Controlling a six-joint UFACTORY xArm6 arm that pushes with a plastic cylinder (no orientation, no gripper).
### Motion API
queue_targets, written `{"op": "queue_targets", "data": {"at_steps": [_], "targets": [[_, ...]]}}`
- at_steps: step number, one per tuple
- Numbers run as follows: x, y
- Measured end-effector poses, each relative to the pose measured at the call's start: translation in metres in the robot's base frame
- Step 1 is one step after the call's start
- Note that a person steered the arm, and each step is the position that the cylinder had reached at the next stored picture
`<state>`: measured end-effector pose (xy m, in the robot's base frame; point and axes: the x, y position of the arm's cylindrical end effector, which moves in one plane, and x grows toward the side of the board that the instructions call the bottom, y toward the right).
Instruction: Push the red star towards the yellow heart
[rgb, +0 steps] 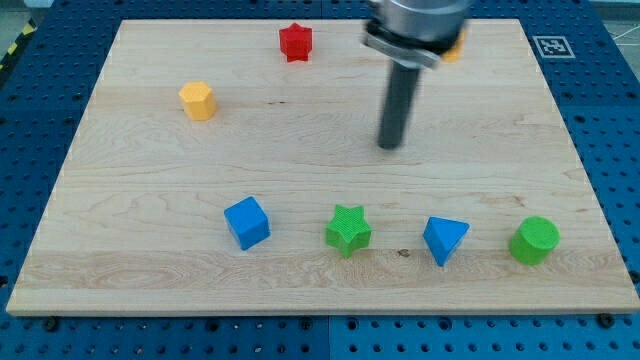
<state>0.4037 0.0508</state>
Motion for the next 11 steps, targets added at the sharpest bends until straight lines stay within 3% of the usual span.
{"op": "queue_targets", "data": {"at_steps": [2, 3, 4, 5, 7, 10, 11], "targets": [[-0.117, -0.148], [-0.164, -0.172], [-0.172, -0.095], [-0.167, -0.062], [-0.139, -0.121], [-0.132, 0.008], [-0.128, 0.018]]}}
